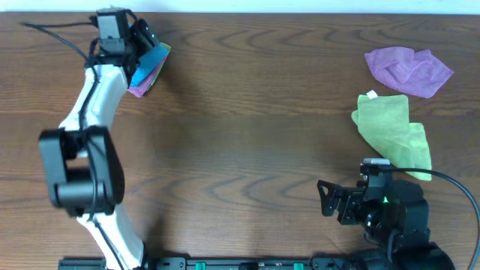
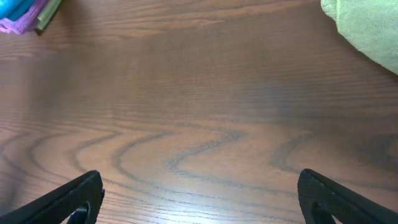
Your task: Fold the cloth
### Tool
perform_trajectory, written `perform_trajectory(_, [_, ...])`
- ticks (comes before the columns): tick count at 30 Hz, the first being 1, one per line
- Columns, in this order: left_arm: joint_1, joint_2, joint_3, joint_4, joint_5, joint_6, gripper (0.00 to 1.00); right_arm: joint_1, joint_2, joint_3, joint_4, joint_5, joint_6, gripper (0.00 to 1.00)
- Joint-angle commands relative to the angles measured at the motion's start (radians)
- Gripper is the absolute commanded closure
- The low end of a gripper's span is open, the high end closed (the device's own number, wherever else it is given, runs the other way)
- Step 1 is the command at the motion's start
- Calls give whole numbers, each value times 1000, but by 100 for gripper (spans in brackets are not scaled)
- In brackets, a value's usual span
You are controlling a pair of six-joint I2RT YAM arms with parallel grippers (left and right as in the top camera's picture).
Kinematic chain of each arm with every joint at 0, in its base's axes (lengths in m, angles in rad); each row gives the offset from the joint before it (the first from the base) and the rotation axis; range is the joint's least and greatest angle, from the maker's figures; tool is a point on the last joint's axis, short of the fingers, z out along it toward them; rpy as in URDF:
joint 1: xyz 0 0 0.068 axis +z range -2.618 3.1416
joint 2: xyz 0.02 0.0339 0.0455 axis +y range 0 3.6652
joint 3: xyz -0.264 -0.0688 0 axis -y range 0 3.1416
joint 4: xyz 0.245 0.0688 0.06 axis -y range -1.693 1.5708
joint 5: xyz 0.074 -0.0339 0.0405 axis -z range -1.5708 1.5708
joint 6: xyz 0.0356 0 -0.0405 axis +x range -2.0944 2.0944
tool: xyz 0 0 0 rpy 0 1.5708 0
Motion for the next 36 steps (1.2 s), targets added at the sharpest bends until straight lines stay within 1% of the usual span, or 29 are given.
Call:
perform_trajectory(1, [8, -113, 28, -42, 4, 51, 5, -10, -5, -4, -1, 3, 11, 1])
perform_trajectory(6, [8, -238, 28, -159, 19, 51, 5, -10, -5, -4, -1, 3, 11, 1])
perform_trajectory(11, [8, -357, 28, -318, 22, 92, 5, -10, -5, -4, -1, 3, 11, 1])
perform_trajectory(14, [8, -431, 28, -458, 22, 105, 5, -10, -5, -4, -1, 3, 11, 1])
perform_trajectory(18, [8, -522, 28, -626, 2, 192, 5, -10, -5, -4, -1, 3, 11, 1])
perform_trajectory(20, [8, -570, 28, -706, -11, 192, 5, -10, -5, -4, -1, 3, 11, 1])
perform_trajectory(24, [6, -684, 28, -898, 11, 215, 5, -10, -5, -4, -1, 3, 11, 1])
perform_trajectory(31, [6, -872, 26, -1101, 17, 223, 5, -10, -5, -4, -1, 3, 11, 1])
perform_trajectory(36, [6, -1008, -21, -1213, -36, 230, 5, -10, -5, -4, -1, 3, 11, 1])
